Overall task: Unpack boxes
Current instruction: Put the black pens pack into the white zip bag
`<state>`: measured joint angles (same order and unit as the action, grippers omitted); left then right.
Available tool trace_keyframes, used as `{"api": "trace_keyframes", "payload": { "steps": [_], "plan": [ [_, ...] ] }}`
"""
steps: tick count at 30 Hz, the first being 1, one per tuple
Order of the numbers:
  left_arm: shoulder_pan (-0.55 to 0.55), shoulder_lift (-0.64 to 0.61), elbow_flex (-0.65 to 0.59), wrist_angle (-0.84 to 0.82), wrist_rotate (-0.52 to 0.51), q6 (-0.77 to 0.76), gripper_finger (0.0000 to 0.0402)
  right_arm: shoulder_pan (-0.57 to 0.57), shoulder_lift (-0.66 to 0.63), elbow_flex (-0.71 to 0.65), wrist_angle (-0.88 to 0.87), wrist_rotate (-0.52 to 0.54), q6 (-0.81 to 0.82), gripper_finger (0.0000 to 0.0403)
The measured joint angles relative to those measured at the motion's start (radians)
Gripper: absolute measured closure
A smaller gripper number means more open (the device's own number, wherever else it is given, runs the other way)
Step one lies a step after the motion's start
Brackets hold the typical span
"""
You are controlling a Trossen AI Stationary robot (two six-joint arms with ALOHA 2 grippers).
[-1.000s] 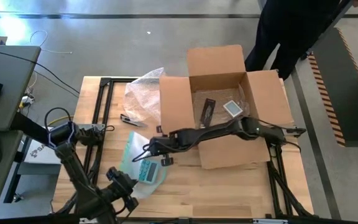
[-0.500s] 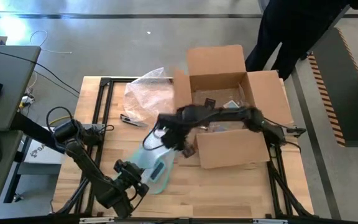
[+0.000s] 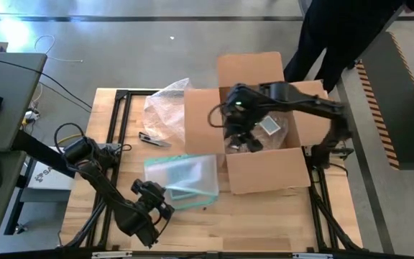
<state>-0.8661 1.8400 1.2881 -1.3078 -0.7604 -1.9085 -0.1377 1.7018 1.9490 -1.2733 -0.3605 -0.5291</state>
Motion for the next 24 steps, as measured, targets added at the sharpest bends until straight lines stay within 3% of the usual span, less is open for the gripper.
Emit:
{"api": "trace_keyframes", "payload": {
  "steps": [4,8,11,13,18,24],
  "plan": [
    [0.024,0.000,0.000,-0.119,0.022,-0.084,0.0402,-0.074,-0.168,-0.227,0.070,0.064,0.123,0.0285],
    [0.044,0.000,0.000,-0.141,0.012,-0.046,0.0402,-0.178,-0.318,-0.539,0.215,0.152,0.245,0.0285],
    [0.060,-0.001,0.000,-0.138,-0.005,0.014,0.0402,-0.261,-0.362,-0.725,0.320,0.314,0.262,0.0281],
    [0.077,-0.001,0.000,-0.138,-0.007,0.044,0.0402,-0.321,-0.358,-0.805,0.394,0.336,0.259,0.0272],
    [0.132,-0.001,0.000,-0.143,-0.008,0.079,0.0402,-0.447,-0.248,-0.859,0.487,0.228,0.263,0.0211],
    [0.203,-0.001,0.000,-0.139,-0.008,0.173,0.0402,-0.539,-0.090,-0.841,0.515,0.204,0.259,0.0114]
  ]
}}
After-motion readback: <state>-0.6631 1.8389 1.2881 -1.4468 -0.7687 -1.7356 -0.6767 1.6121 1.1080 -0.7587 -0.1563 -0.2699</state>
